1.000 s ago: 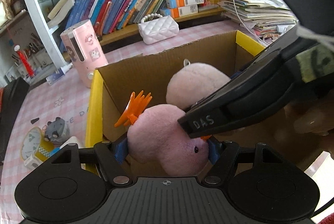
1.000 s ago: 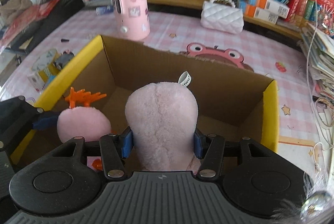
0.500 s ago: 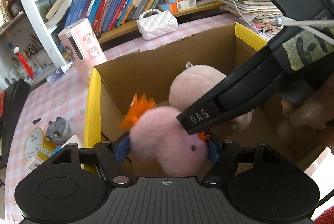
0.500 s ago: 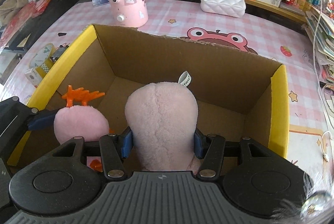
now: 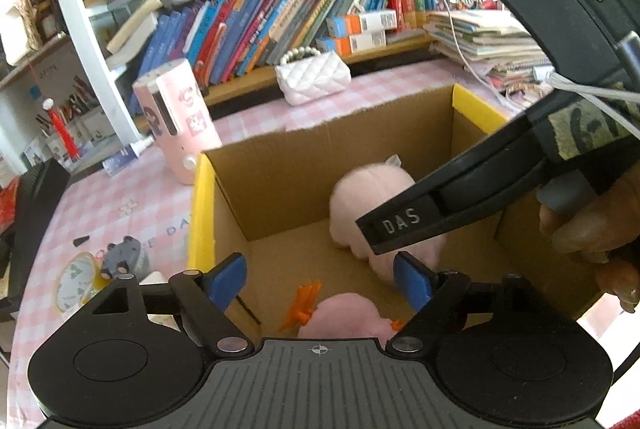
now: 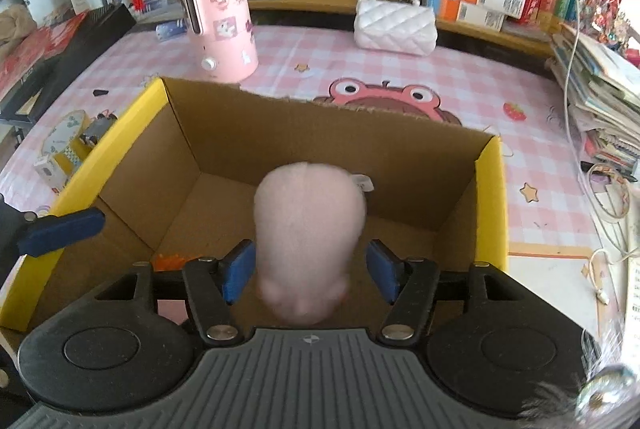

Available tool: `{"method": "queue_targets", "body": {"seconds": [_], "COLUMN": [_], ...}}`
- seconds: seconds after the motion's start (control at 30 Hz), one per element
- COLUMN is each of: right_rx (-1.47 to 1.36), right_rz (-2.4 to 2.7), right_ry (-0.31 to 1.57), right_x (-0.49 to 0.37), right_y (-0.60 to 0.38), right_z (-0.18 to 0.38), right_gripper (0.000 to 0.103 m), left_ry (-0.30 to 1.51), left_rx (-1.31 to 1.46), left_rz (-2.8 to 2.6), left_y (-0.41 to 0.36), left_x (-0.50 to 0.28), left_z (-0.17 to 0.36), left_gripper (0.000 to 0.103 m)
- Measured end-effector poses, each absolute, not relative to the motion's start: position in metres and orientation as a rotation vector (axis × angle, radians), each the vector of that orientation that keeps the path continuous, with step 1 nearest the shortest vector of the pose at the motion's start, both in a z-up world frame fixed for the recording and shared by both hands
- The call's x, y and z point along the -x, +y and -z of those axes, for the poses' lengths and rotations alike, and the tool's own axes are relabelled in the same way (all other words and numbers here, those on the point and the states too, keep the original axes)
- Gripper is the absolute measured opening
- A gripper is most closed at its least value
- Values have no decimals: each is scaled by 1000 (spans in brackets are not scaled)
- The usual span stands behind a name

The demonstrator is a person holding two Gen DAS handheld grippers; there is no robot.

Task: Organize objects
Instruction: 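Lower the pink pig into the box with the right tool while the left tool lowers the chick in, then open both tools and withdraw them up from the yellow box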

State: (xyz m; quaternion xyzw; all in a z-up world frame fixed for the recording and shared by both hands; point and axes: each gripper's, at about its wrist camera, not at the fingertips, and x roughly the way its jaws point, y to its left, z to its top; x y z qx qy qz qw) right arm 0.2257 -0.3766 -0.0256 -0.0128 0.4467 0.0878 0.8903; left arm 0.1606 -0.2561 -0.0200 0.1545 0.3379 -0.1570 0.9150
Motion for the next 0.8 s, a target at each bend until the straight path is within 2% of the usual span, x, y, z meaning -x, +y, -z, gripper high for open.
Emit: {"method": "queue_targets", "body": {"seconds": [0.23, 0.53, 0.8], "right_rx": [-17, -82, -133], "right_rz": [-147, -30, 128], "right_ry": [818, 646, 568], "right_x": [-204, -157, -102], "right_y": [-380, -382, -375], "right_z": [2, -36, -42], "right_gripper": [64, 65, 66], "left_ry": [621, 550, 534], "left_rx": [-276, -187, -137], "left_rz": [299, 278, 289], "left_y": [-238, -202, -169], "left_x": [-144, -118, -96], "left_z": [-2, -27, -33], "left_gripper": [89, 93, 94]}}
